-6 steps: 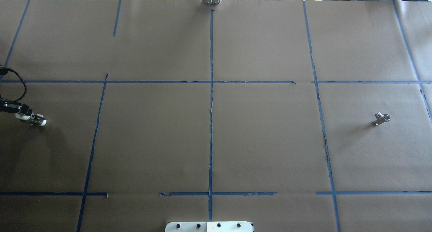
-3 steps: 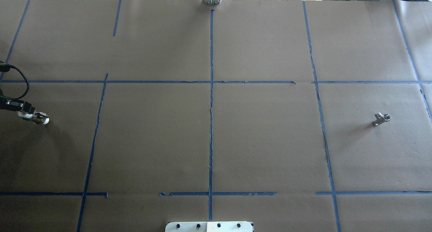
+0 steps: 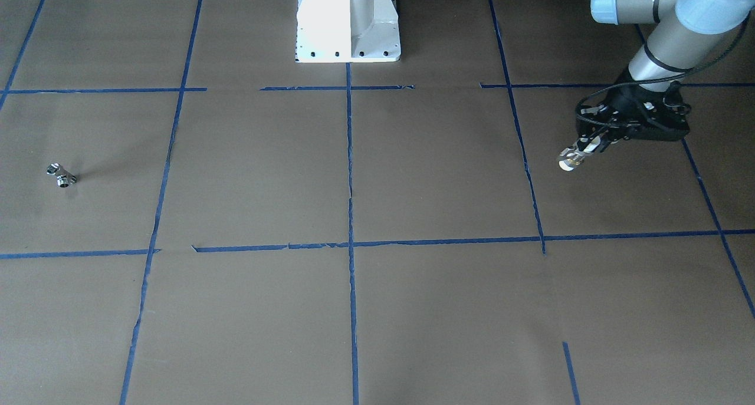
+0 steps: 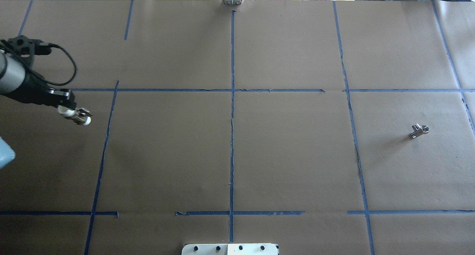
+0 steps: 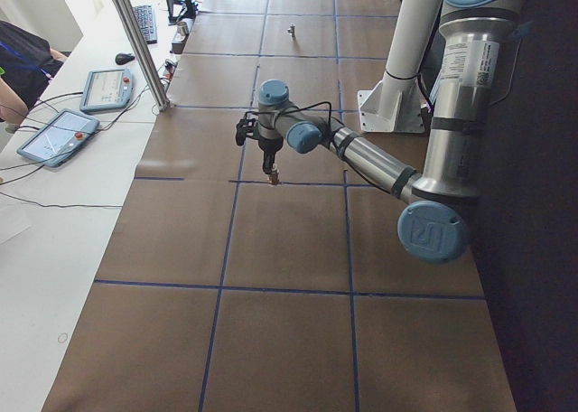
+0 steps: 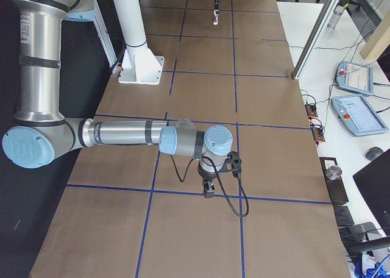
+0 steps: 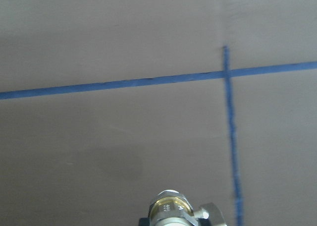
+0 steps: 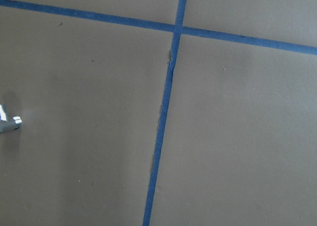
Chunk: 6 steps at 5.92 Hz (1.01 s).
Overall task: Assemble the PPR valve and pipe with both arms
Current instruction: 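Carry the white fitting with the left gripper to the table center and set it upright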
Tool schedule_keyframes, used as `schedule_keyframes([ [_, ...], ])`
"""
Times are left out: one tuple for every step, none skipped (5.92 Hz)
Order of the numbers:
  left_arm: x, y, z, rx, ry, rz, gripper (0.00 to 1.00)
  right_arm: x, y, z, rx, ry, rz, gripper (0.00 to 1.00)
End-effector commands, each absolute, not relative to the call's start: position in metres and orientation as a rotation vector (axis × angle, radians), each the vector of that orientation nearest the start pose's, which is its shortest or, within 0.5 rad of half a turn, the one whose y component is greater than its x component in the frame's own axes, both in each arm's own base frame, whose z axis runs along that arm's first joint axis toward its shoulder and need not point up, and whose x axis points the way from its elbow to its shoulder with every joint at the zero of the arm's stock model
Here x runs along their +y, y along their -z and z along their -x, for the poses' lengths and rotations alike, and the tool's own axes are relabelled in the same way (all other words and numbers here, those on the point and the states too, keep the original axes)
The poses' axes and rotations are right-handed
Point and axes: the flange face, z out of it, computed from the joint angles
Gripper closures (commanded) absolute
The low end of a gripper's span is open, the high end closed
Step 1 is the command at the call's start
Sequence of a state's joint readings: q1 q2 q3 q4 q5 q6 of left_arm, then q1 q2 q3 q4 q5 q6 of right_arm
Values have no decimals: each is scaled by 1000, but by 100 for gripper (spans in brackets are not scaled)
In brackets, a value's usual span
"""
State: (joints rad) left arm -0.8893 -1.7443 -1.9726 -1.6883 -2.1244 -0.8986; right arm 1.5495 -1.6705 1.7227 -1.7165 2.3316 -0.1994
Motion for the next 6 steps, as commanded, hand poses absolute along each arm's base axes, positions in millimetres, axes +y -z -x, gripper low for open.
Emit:
schedule_keyframes([
  [-441, -245, -386, 851, 126, 10, 100, -443, -646, -55, -766, 173, 22, 0],
  [-419, -195, -445, 823, 195, 27, 100, -444, -646, -55, -766, 171, 22, 0],
  [-423, -149, -491, 832, 304, 39, 100, -443, -647, -55, -766, 167, 25, 0],
  [-424, -119, -550, 799, 373, 37, 100, -443, -647, -55, -766, 165, 26, 0],
  [-433, -101, -583, 776, 421, 32, 100, -443, -647, -55, -765, 165, 26, 0],
  [-436, -104, -590, 763, 423, 30, 100, -443, -648, -55, -765, 165, 28, 0],
])
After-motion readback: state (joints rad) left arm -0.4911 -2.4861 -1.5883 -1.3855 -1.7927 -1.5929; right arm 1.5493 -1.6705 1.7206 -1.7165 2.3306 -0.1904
